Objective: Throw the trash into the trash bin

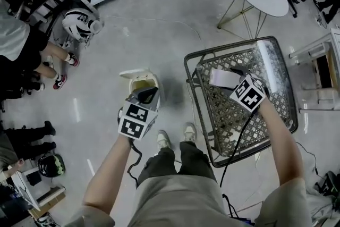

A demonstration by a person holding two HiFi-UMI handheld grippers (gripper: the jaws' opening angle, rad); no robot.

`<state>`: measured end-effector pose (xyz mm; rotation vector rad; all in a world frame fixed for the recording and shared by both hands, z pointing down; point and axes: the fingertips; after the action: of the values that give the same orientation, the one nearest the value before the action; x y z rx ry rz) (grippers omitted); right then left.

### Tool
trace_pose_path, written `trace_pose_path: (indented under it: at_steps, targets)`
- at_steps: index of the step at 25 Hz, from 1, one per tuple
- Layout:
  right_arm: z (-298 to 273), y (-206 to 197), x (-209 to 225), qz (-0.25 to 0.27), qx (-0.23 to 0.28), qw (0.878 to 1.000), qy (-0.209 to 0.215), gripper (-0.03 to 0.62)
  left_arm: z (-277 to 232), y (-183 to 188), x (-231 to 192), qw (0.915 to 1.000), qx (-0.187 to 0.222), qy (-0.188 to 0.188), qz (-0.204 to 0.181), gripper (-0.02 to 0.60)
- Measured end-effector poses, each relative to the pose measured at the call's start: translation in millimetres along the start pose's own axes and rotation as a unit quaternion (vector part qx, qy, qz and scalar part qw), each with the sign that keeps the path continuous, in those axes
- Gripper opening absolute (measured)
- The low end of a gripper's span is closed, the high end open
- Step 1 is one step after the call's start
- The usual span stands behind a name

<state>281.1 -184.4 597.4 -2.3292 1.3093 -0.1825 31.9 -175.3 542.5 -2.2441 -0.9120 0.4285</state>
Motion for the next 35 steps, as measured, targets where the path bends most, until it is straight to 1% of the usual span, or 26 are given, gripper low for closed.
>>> trace_pose_path:
  at_steps: [4, 8, 11, 15, 18, 21, 24, 25, 27, 31, 35]
  targets:
    - [-6, 57, -22, 0.045, 0.021, 0.999, 0.016, 0.354, 34, -12, -38, 0.9991, 0.006, 0.035, 0.023, 0.003]
    - [-29, 122, -52, 0.092, 0.043, 0.994, 0.042, 0.354, 67, -42, -77, 0.9960, 0.006, 0.074, 0.050, 0.003]
    - [-56, 160, -79, 0.115, 0.049, 0.990, 0.065, 0.354, 86, -65, -101, 0.9930, 0.007, 0.093, 0.073, 0.003]
    - [-102, 200, -114, 0.126, 0.049, 0.986, 0.094, 0.354, 101, -99, -132, 0.9886, 0.001, 0.112, 0.101, 0.003]
    - [-138, 221, -143, 0.113, 0.040, 0.985, 0.122, 0.354, 111, -125, -155, 0.9847, -0.004, 0.125, 0.121, 0.003]
    - [-174, 229, -167, 0.107, 0.028, 0.984, 0.137, 0.354, 109, -151, -172, 0.9816, -0.003, 0.132, 0.138, 0.003]
    - [-216, 226, -185, 0.141, 0.012, 0.982, 0.126, 0.354, 101, -176, -186, 0.9797, -0.008, 0.133, 0.149, 0.003]
    - [-229, 224, -192, 0.145, 0.006, 0.981, 0.126, 0.354, 98, -184, -189, 0.9794, -0.010, 0.133, 0.152, 0.003]
    - [-253, 220, -205, 0.133, -0.001, 0.982, 0.132, 0.354, 90, -201, -195, 0.9790, -0.015, 0.130, 0.157, 0.003]
    - [-298, 207, -229, 0.087, -0.017, 0.985, 0.145, 0.354, 69, -237, -201, 0.9779, -0.030, 0.121, 0.167, 0.003]
    - [-339, 188, -246, 0.065, -0.037, 0.988, 0.137, 0.354, 46, -271, -200, 0.9766, -0.040, 0.113, 0.179, 0.003]
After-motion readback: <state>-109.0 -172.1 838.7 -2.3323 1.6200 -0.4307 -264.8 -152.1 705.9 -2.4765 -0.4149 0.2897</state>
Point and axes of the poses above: the fingertips, and each gripper's own axes: z backward along the fingers, x to its right, y out of its top, and after that the axes turned 1 degree about z, right-handed
